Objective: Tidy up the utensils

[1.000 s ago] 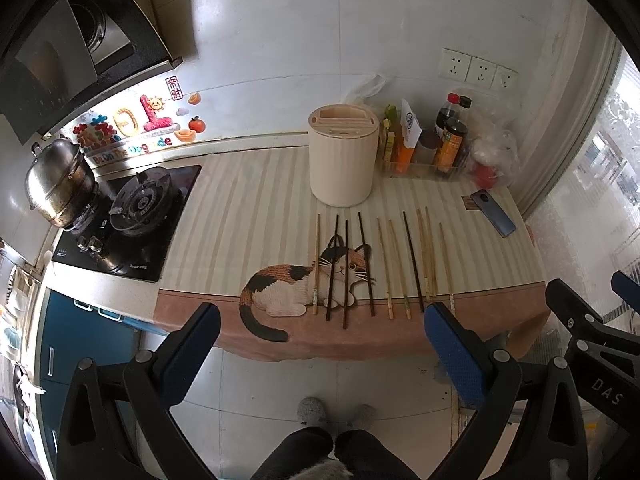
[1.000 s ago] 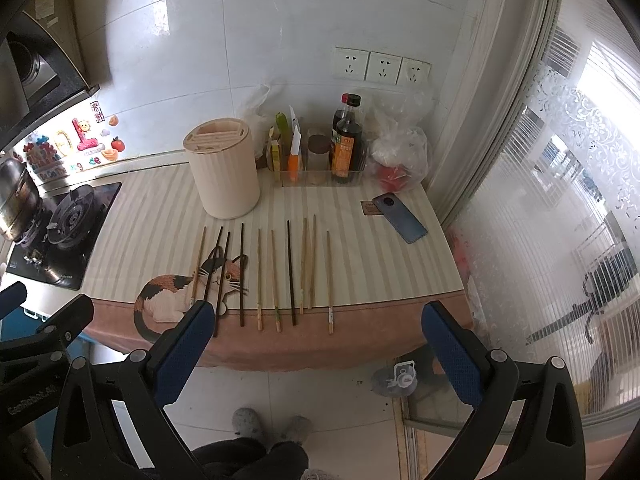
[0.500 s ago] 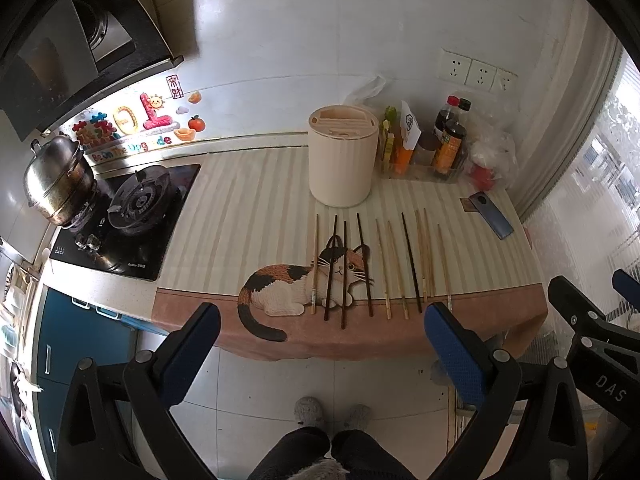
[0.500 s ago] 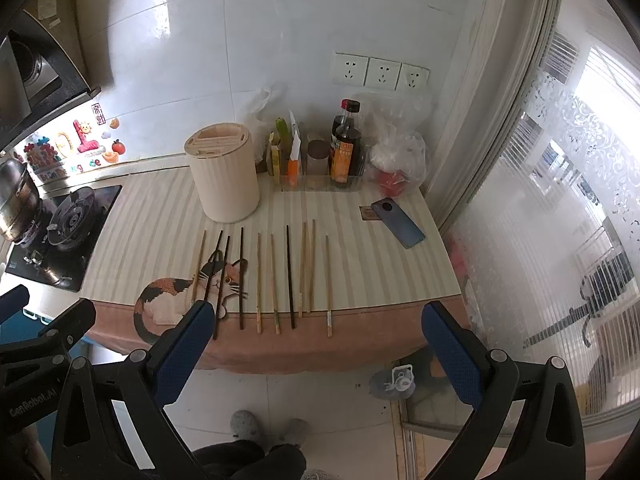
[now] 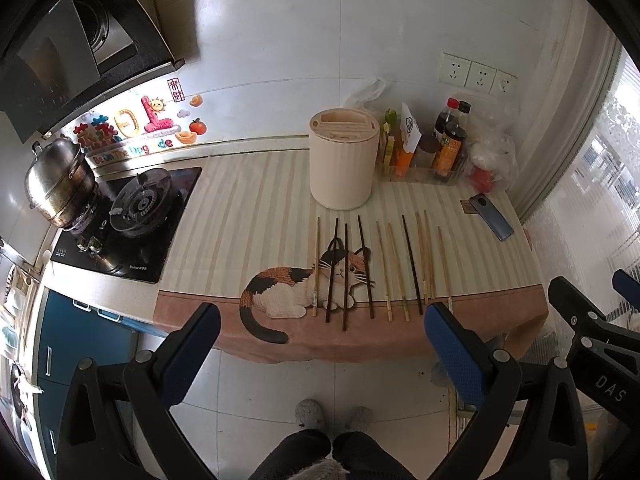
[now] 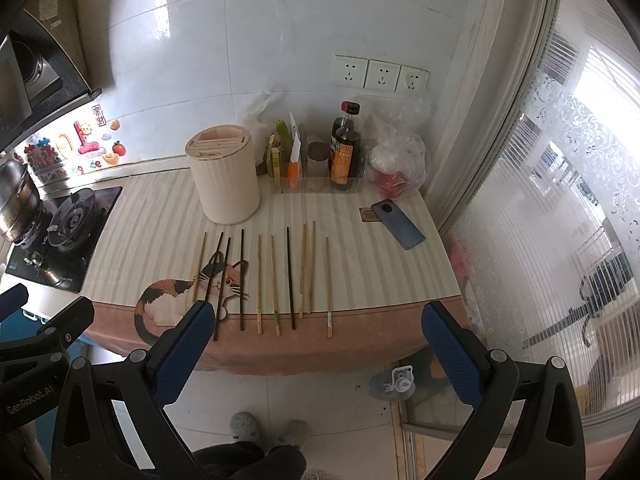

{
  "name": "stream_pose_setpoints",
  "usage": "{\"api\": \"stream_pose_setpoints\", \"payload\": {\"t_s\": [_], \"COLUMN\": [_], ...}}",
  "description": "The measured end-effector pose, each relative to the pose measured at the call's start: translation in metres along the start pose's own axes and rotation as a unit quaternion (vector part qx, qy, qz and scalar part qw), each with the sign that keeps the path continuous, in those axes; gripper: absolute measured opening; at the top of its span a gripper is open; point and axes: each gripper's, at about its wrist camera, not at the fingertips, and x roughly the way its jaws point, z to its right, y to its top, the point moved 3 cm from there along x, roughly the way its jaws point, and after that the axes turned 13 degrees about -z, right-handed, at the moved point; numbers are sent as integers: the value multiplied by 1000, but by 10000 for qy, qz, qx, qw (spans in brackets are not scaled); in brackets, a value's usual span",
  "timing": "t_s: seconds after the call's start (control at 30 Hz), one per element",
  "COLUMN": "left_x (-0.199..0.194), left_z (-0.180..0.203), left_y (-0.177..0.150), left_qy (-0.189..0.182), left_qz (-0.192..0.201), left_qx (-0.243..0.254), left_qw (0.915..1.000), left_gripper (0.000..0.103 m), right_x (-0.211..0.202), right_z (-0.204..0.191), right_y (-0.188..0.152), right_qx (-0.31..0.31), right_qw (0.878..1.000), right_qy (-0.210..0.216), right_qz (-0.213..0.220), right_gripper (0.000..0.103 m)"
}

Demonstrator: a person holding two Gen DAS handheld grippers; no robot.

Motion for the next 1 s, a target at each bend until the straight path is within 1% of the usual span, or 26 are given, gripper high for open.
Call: {"api": "stream_pose_setpoints", "payload": {"t_s": [0.37,0.73,0.8,0.83,0.87,0.93,1.0], "left_x": [-1,0,1,1,1,3,9], "left_z": [-1,-6,-5,-4,-3,-1,-2], "left_y": [-3,-14,-13,-12,-10,-6,1], "left_qy": [12,16,72,118,169,232,204], "left_qz": [32,101,228,425,639,896,1029], "left_qx": [9,-49,-38,-4,48,73,-5], "left_qw": [10000,9999,9997,9990,9978,9957,9945], "left_gripper": [103,103,103,103,103,103,103], "right_x": [-1,-4,-3,-1,0,2,12], "right_z": [-1,-8,-8,-6,-5,0,2], "right_y": [0,-3,-3,-3,-2,1,5], "right_qx": [8,-22,16,30,72,190,190], "right_qw": [10000,10000,9999,9999,9997,9982,9970], "right_qy": [-3,48,81,101,182,463,594], "right_qz": [27,47,75,82,132,338,465], "right_gripper": [103,103,103,103,103,103,103]}}
